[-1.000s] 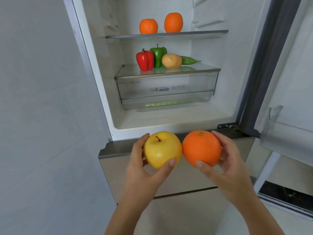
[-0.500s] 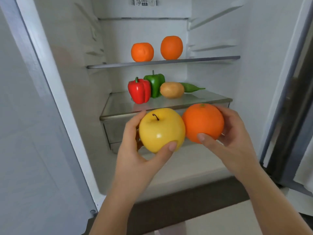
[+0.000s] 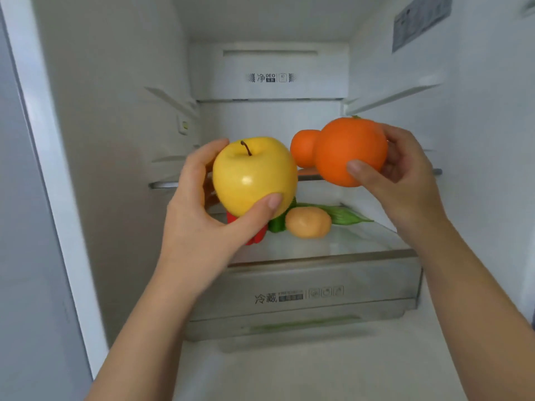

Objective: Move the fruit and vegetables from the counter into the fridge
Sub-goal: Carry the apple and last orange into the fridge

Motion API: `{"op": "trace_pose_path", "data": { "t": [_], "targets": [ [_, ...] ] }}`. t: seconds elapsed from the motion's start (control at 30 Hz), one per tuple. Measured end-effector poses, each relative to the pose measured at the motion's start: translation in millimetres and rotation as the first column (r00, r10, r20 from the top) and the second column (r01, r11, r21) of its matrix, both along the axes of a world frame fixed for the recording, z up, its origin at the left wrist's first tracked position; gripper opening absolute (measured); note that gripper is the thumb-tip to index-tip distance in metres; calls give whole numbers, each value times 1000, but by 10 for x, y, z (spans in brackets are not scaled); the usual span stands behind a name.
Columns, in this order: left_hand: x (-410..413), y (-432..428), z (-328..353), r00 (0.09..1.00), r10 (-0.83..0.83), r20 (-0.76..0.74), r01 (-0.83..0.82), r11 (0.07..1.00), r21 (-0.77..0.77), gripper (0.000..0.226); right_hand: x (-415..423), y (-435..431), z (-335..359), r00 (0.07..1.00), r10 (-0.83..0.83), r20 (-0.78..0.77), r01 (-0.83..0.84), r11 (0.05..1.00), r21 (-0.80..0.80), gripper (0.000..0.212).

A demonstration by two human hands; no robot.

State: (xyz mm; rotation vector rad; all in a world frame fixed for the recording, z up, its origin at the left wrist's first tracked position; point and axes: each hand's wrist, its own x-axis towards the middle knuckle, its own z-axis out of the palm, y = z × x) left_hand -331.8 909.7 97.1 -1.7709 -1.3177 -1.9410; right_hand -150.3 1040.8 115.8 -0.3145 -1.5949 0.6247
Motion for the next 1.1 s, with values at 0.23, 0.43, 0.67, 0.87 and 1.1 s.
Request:
{"op": "trace_pose_path", "data": {
  "t": [0.23,0.43,0.67,0.87,1.1],
  "targets": [
    [-195,413,453,979,198,-43,-201,976,-79,76,10,671,422,962,19,271,3,997,-82,51],
    [-489,732,681,983,181,31,-171,961,-218,69,-48,1104,581,901,143,409,-75,981,-177,62],
    [-692,932,748,995,66,76,-36,937,-347,66,-77,1258,606,834,283,473,-189,953,-238,61],
    [-779,1004,743,994,-48,102,88,900,-427,87,-70,1301,602,798,367,478,-239,921,-307,68],
    [-779,1012,727,992,-86,92,118,890,-440,89,-67,1289,592,795,340,502,-201,929,-311,50]
  ]
}}
